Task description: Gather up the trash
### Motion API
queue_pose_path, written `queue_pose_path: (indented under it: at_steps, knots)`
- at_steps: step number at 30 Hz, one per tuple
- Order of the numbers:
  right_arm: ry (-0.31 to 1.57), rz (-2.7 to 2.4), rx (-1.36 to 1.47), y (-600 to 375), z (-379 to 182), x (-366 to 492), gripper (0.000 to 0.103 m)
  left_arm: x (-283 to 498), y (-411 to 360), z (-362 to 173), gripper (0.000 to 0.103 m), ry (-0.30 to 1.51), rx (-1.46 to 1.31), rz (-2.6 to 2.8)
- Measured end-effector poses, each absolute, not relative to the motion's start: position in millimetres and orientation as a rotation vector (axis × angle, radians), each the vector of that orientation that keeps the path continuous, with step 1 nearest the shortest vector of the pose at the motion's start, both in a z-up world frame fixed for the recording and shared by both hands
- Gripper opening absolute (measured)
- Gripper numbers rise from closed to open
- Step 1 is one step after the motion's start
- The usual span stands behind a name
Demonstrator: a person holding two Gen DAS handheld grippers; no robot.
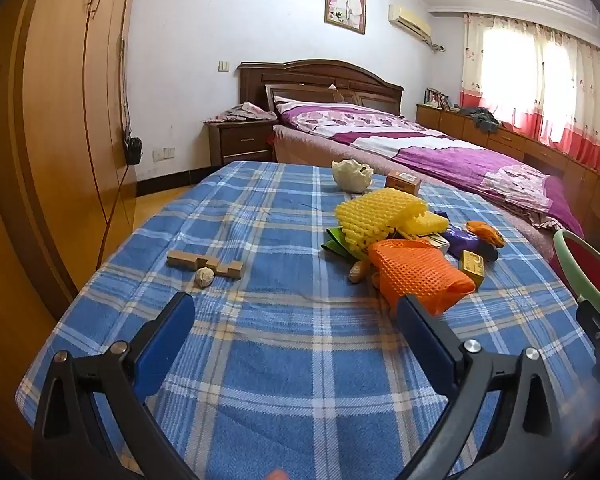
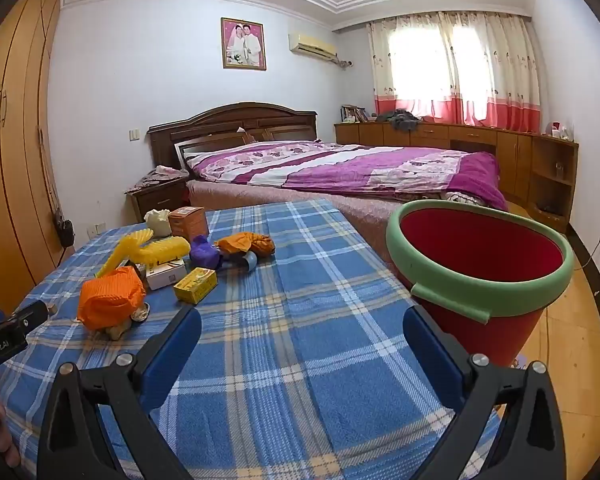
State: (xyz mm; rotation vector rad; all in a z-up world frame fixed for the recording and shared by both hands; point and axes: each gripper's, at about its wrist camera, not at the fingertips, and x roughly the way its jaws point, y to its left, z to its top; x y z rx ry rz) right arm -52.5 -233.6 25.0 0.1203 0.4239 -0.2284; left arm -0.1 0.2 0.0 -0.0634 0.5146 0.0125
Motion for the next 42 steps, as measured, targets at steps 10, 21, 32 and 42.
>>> queue_pose_path:
  at_steps: [10, 21, 32, 42]
  knots:
    - [0.421, -0.228, 0.123, -234.9, 25.3, -52.8, 0.103, 0.2, 0.0, -0.1, 0.1, 0.532, -0.067, 0.011]
    - [0.422, -0.227, 0.126, -235.5, 25.4, -52.7, 0.103, 0.0, -0.2, 0.0, 0.1, 0.532, -0.064, 0.012]
    - [0.422, -0.226, 0.129, -235.7, 25.5, -52.3, 0.103, -0.1, -0.6, 0.0, 0.1, 0.532, -0.063, 0.012]
    - [0.422, -0.226, 0.132, -235.8, 25.3, -52.1, 0.103, 0.0, -0.7, 0.0, 0.1, 0.533, -0.061, 0.012]
